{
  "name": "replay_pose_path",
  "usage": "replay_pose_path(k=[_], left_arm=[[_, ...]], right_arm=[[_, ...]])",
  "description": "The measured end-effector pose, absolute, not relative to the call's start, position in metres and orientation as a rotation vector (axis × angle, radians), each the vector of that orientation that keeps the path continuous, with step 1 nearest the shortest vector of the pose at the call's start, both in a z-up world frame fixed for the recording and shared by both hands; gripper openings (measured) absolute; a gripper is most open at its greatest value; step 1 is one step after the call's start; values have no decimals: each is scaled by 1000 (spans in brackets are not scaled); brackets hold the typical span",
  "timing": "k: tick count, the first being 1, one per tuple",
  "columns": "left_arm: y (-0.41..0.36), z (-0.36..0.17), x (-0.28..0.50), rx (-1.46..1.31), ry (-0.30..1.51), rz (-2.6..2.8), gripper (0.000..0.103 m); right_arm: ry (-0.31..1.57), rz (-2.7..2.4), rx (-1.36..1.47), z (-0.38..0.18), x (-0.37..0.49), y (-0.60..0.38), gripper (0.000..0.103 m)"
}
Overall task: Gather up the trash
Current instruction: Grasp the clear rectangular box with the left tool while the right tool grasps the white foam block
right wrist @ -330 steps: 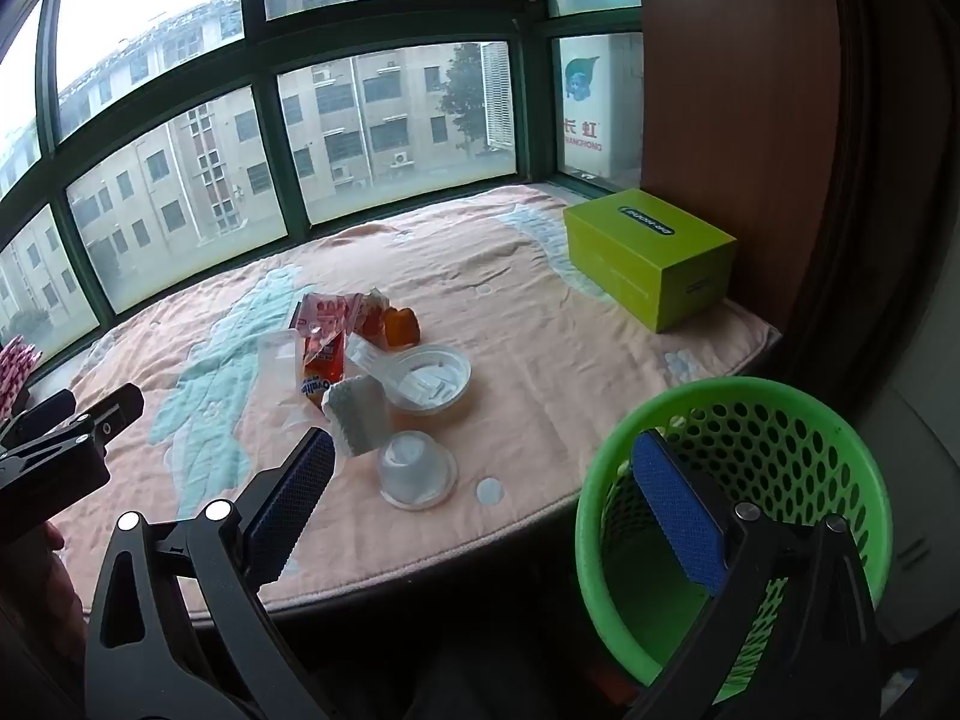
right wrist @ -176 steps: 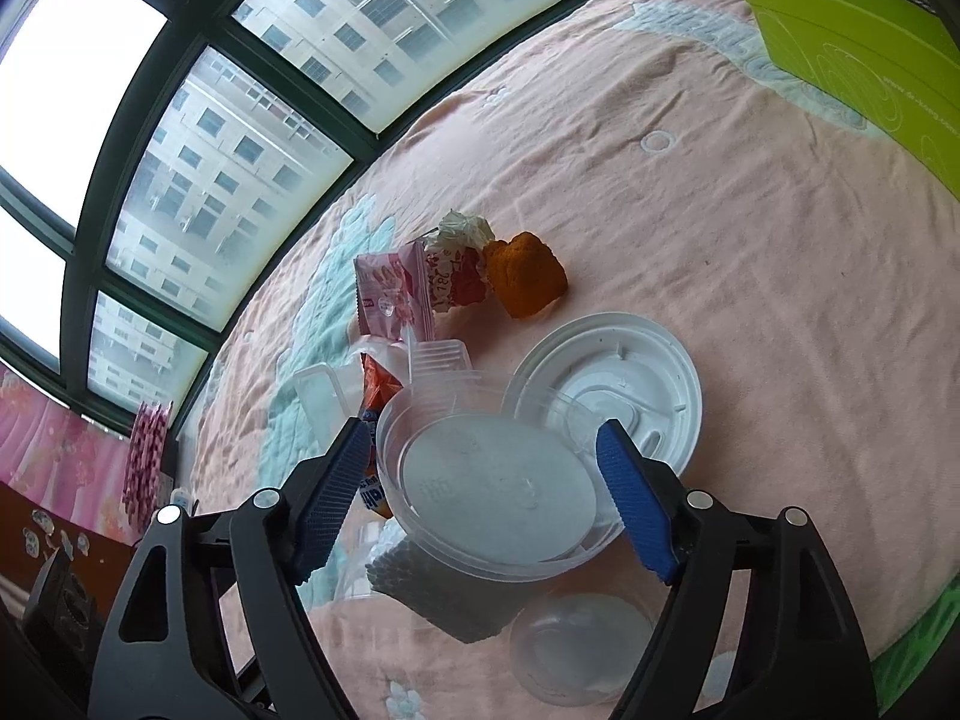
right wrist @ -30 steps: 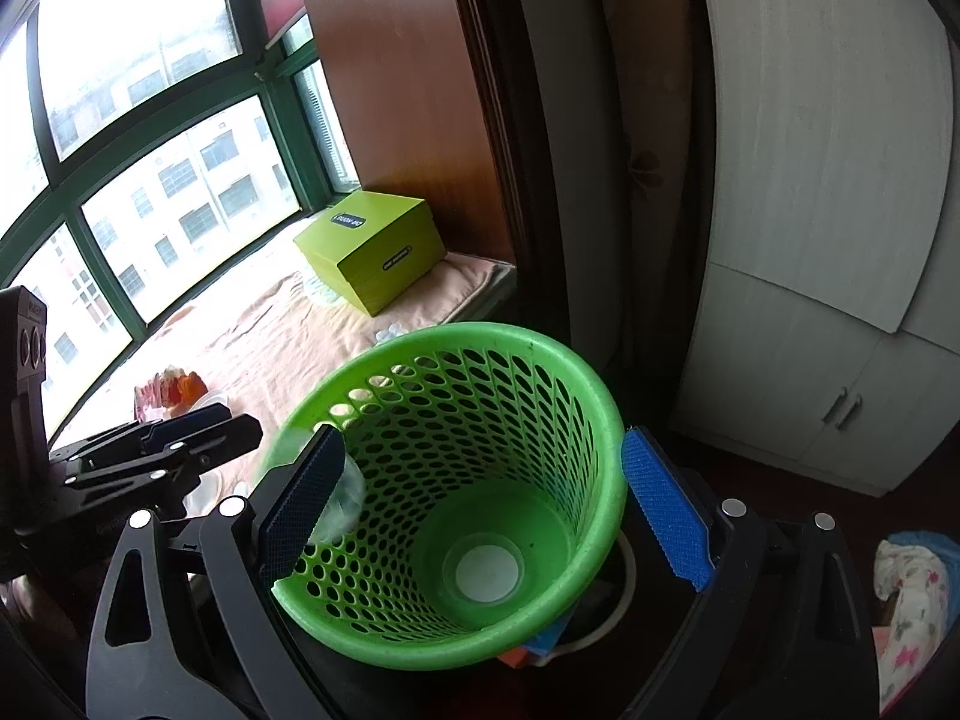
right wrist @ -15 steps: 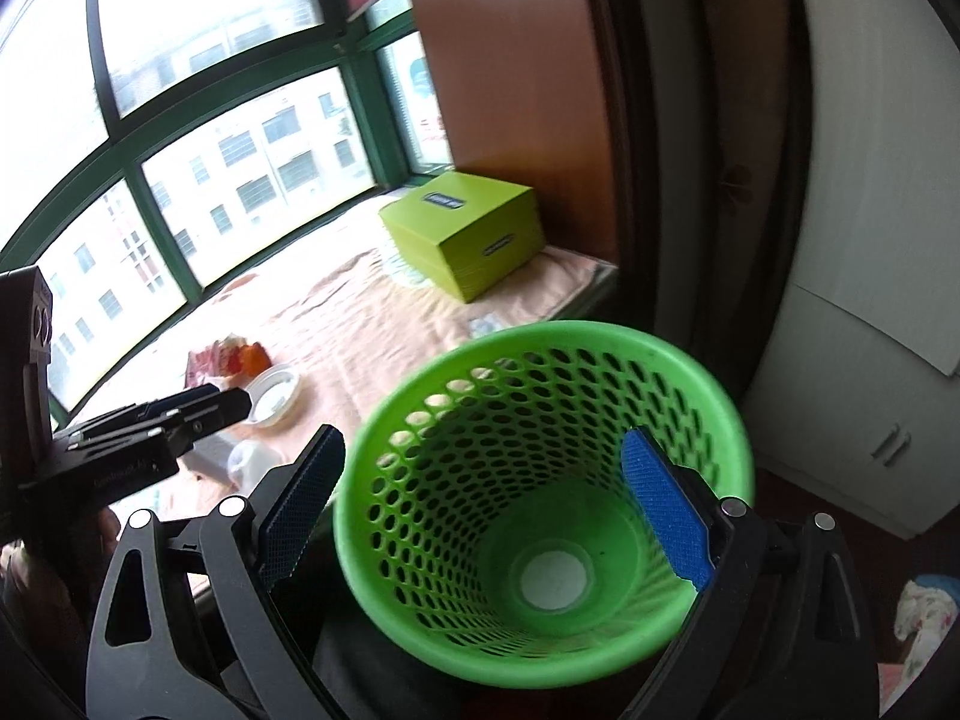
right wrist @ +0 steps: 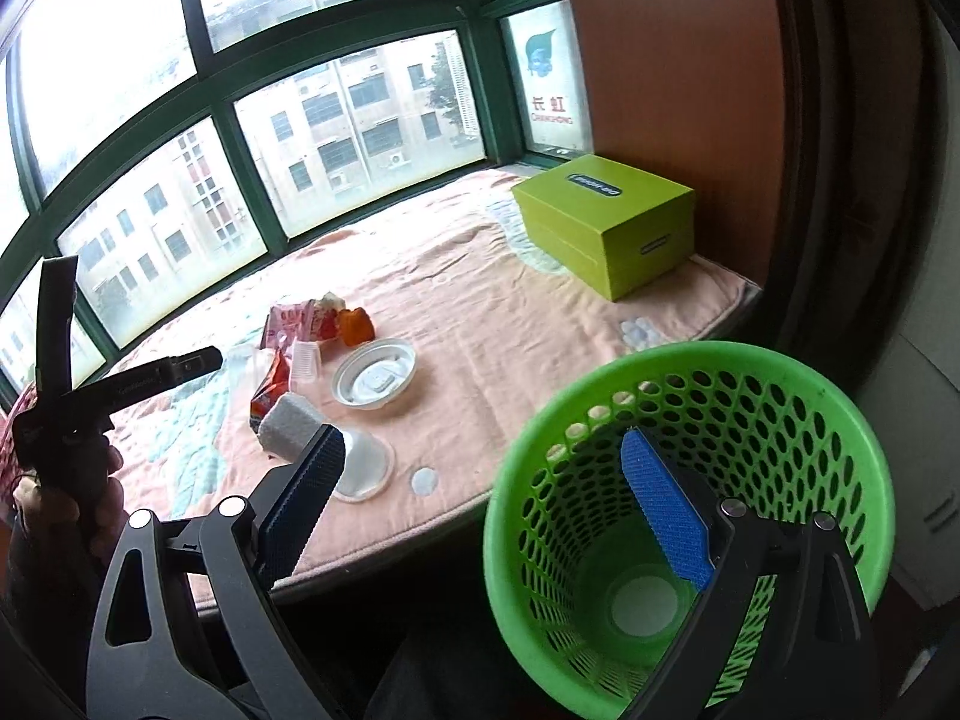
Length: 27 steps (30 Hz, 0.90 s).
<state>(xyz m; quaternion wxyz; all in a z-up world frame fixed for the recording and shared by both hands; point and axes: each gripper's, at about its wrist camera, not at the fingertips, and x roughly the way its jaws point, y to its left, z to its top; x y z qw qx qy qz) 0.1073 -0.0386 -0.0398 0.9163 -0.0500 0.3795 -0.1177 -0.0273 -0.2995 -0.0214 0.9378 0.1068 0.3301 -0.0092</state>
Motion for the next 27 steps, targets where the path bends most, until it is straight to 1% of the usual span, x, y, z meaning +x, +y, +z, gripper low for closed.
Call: replay_pose_path(k=[6,9,11,14,16,20,22,27], left_arm=[[-4,-54,129,-105,778,-146,45],[3,-67,142,-115,809,-131,45],[5,-75,150,-118,830,-134,51],[4,-84,161,-109,849,-134,52],[3,-88,168,-111,861,-140,56],[3,-96,181,-98,879,-132,57],[1,-99,186,-81,878,-121,60],[0,-108,200,-73,892,-100,60]], right_arm=[[701,54,185,-35,-5,-269,93],[717,92,147,-40,6,-251,93],[722,113,121,-43,12,-240,92],[733,138,98,-46,20,-228,93],[740,155,88,-49,26,-223,92],[748,178,65,-53,36,-212,93],[749,184,50,-56,39,-207,92],[763,216,25,-64,49,-193,93]])
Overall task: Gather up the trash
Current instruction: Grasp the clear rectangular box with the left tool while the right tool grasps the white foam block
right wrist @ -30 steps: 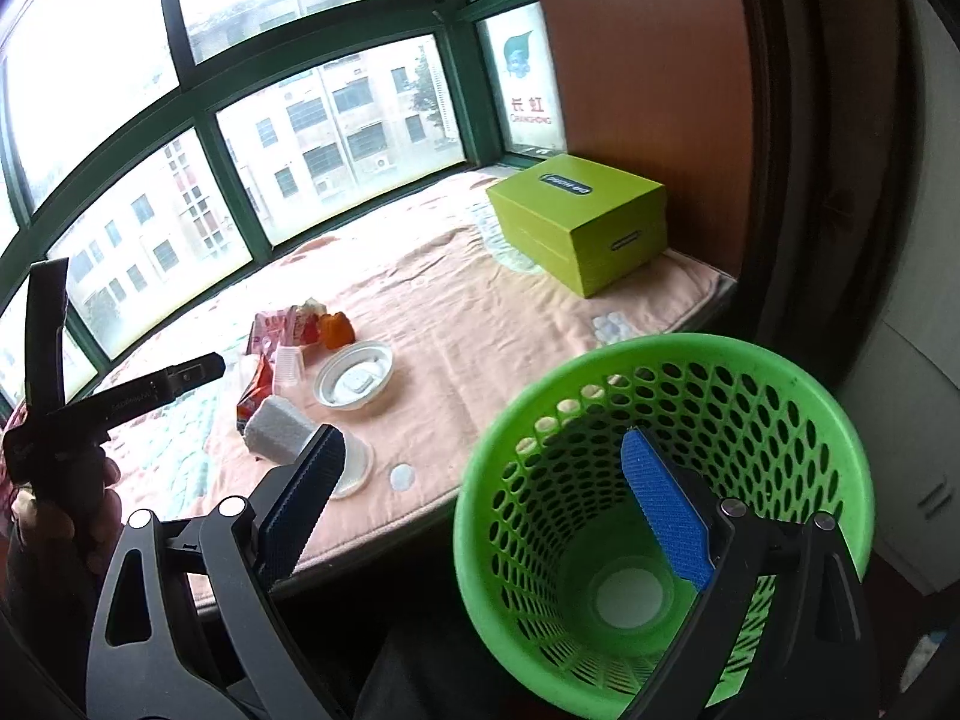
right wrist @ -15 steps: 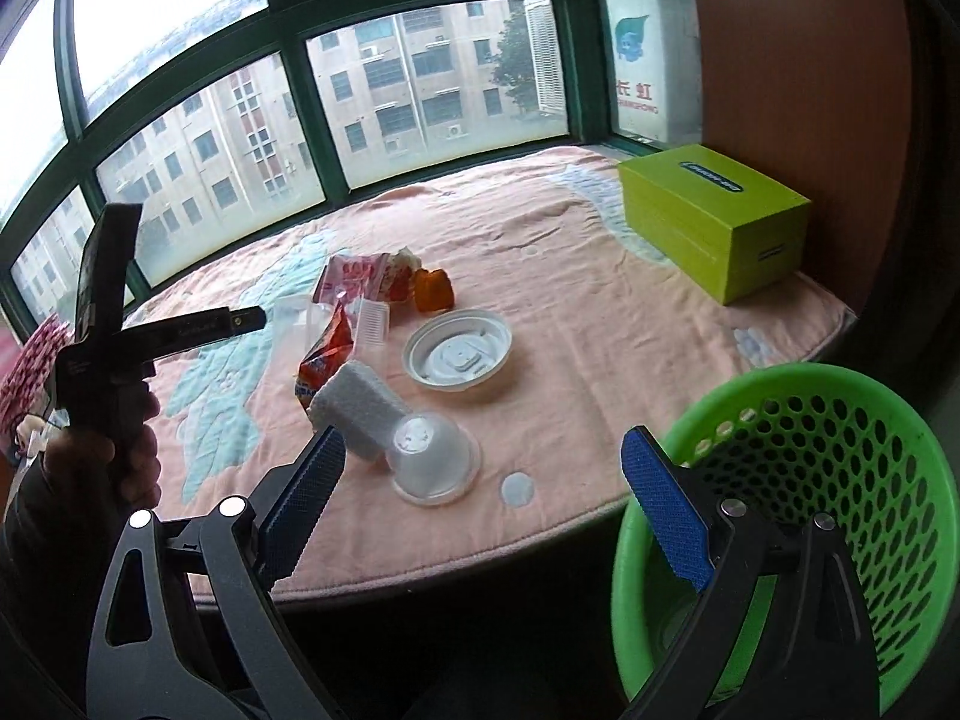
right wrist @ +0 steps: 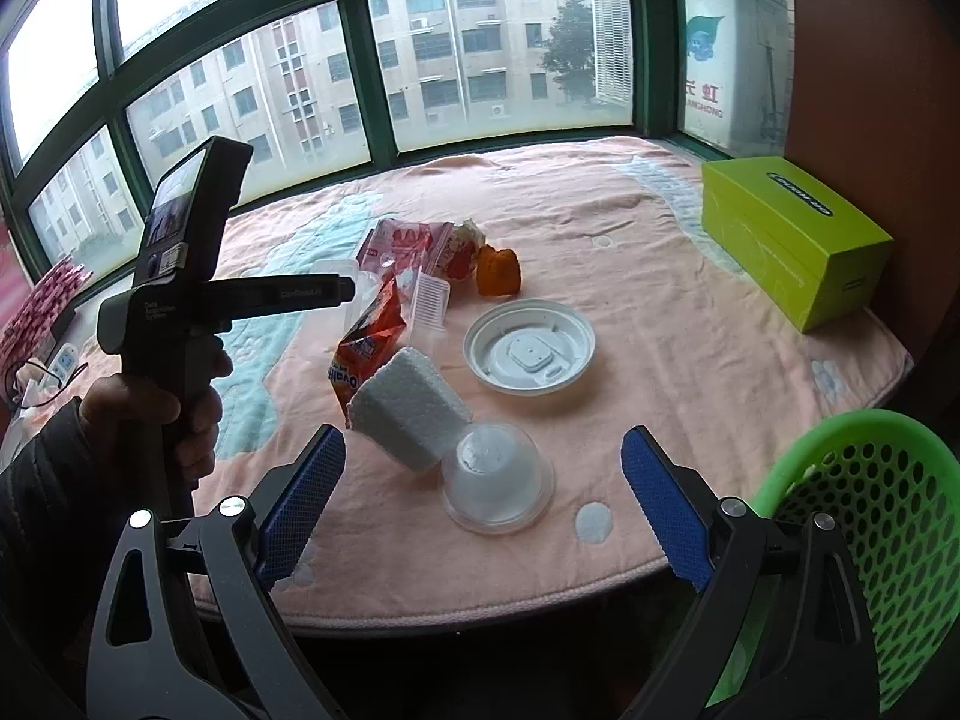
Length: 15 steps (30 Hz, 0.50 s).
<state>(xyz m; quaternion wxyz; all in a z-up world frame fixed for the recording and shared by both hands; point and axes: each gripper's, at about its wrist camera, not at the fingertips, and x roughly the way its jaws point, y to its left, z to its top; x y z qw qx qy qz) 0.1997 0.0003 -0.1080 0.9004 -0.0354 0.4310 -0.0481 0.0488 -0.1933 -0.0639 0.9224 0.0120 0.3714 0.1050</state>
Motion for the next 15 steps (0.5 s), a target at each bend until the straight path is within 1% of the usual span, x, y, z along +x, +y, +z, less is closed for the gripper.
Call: replay_pose_path(k=[2,3,8,9,10,12,13,15], left_arm=[[2,-111,203,-87,901,-103,60],[3,-113,204,-92,903,-111,55],[6,-112,205,-92,893,-118,53],[8,-111,205,-99,895,-126,30],[9,-112,206,-108,906,-140,26],[14,-112,205,-121,907,-144,25],[16,-112,204,-120,904,-144,21],[18,-113,203,-123,907,-148,20]], right_arm=[[763,230,0,-67,52,-187,92],[764,239,-13,-69,54,-184,92],[772,290,-68,-77,65,-170,92],[776,300,-77,-79,68,-167,92],[779,311,-86,-81,71,-165,92],[787,331,-98,-84,77,-161,92],[794,344,-99,-86,81,-159,92],[809,364,-100,-90,89,-157,92]])
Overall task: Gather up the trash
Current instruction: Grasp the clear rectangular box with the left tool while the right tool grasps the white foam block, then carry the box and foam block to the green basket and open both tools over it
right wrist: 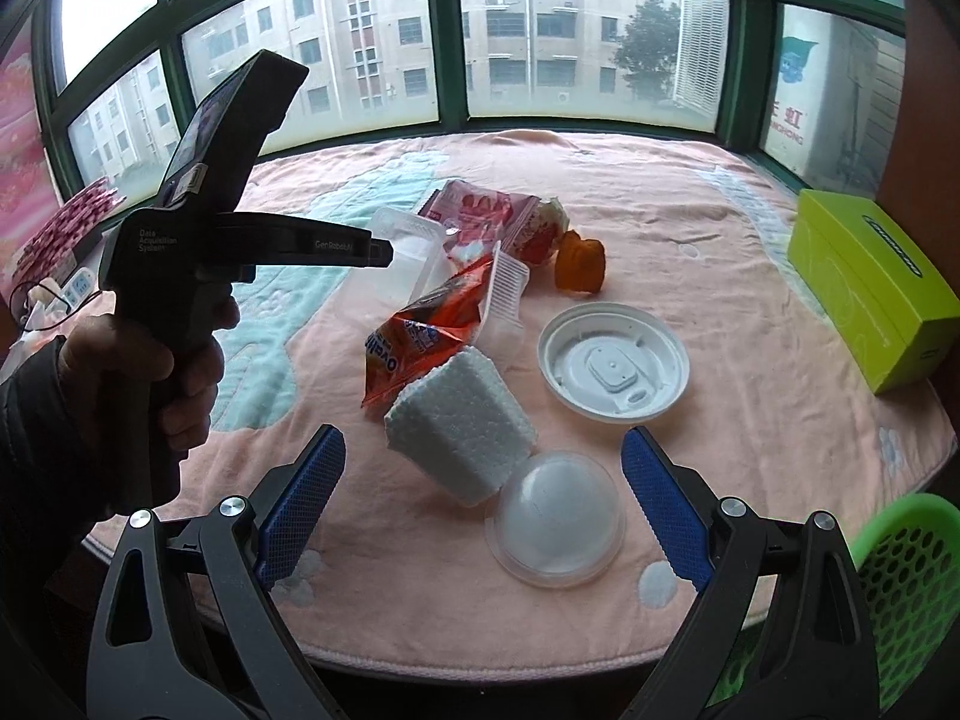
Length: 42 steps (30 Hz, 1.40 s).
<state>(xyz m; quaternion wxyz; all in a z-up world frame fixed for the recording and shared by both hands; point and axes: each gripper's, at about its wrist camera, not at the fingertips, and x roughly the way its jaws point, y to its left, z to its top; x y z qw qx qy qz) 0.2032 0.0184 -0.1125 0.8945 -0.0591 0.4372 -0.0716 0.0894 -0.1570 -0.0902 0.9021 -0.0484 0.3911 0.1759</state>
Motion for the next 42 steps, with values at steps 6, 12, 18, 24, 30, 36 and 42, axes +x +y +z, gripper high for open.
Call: replay_pose_path(k=[6,12,18,24,30,36,42], left_arm=[[27,-114,202,-155,919,-163,31],[31,-114,202,-154,913,-156,38],[36,-120,208,-155,926,-167,38],[40,-128,211,-179,950,-184,10],[38,-119,201,-175,912,-184,6],[39,-98,182,-185,855,-185,6],[39,-76,164,-199,806,-185,6]], right_arm=[[836,423,-162,-101,107,-142,92],[874,451,-201,-115,122,-133,92],[915,456,-243,-129,128,-126,78],[905,439,-237,-131,124,-129,70],[862,427,-194,-117,116,-133,69],[820,410,-138,-98,105,-139,69],[783,409,-93,-81,92,-147,69]])
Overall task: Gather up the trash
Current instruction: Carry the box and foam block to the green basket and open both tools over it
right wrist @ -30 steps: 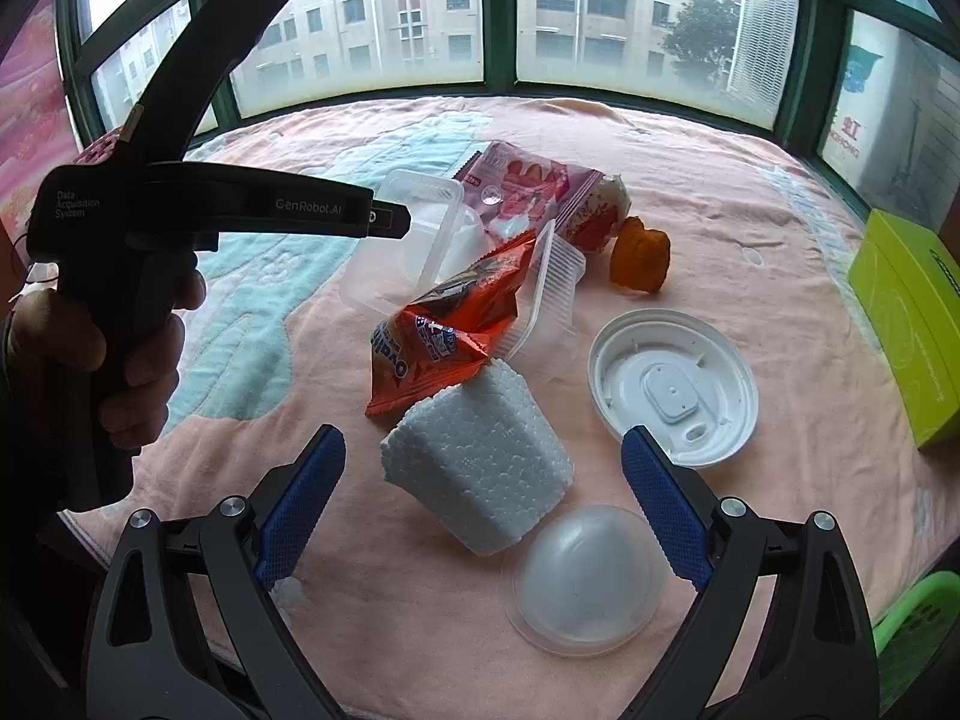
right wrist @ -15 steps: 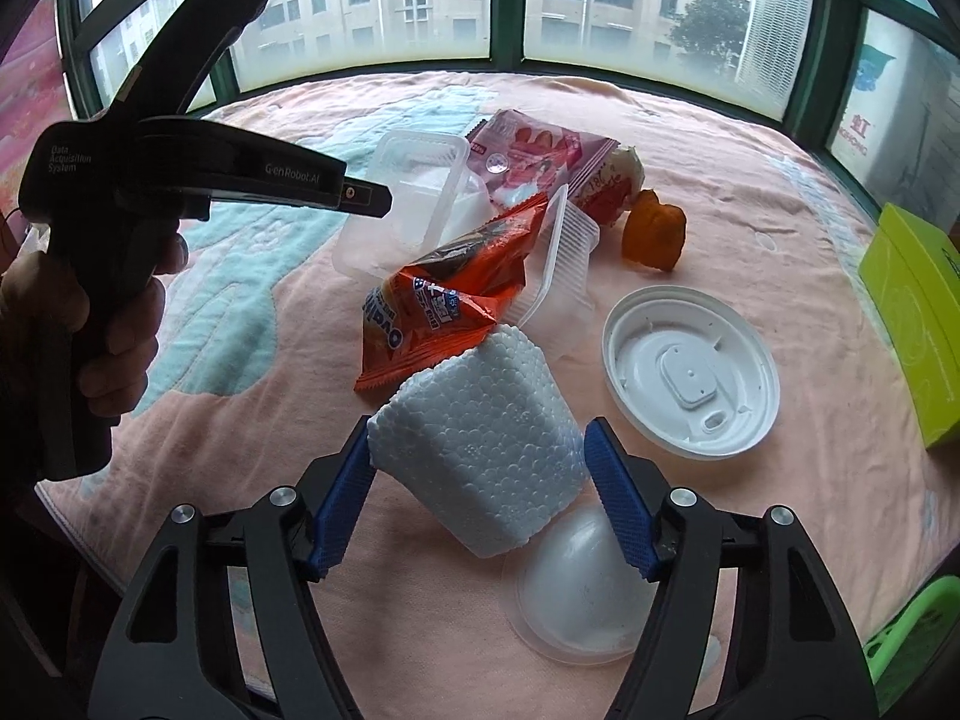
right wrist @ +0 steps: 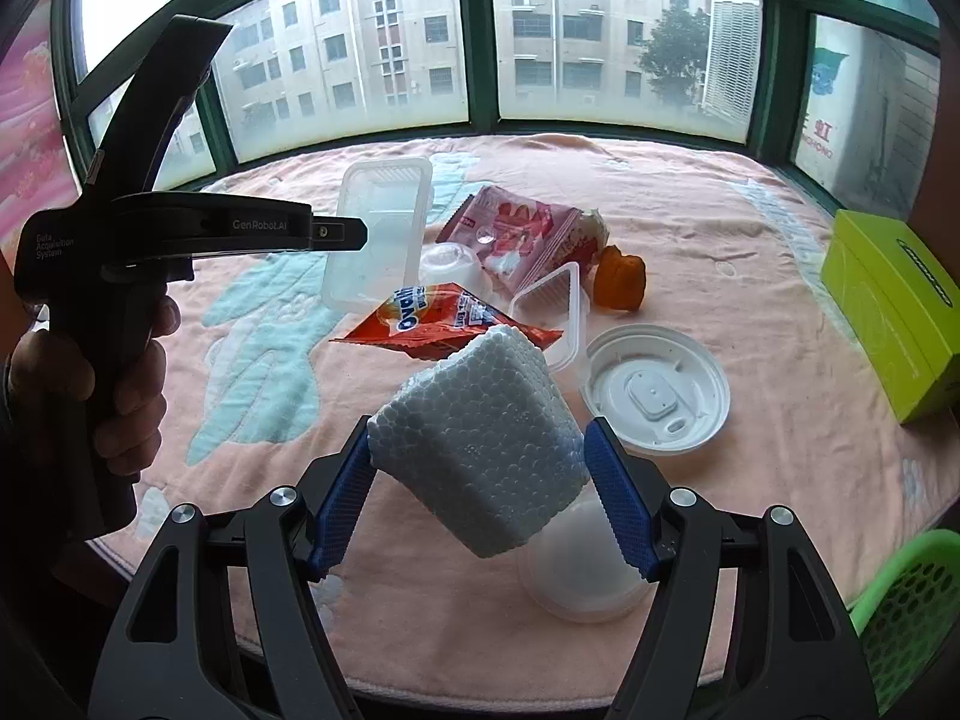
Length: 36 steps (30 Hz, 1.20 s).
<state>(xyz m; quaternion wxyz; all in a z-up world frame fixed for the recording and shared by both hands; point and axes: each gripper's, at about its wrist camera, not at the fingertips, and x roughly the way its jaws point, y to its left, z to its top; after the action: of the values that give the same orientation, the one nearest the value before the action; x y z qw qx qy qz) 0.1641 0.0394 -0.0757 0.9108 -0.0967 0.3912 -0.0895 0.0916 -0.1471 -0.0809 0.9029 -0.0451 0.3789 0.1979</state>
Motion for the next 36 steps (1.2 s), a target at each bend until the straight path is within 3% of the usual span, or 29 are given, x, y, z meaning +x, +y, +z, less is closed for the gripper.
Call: replay_pose_path(k=[14,36], left_arm=[[14,-34,137,-183,725,-235,6],[-105,1,90,-96,682,-493,6]], right_arm=[[703,313,-17,-53,60,-180,69],[631,-88,113,-12,-16,-295,70]])
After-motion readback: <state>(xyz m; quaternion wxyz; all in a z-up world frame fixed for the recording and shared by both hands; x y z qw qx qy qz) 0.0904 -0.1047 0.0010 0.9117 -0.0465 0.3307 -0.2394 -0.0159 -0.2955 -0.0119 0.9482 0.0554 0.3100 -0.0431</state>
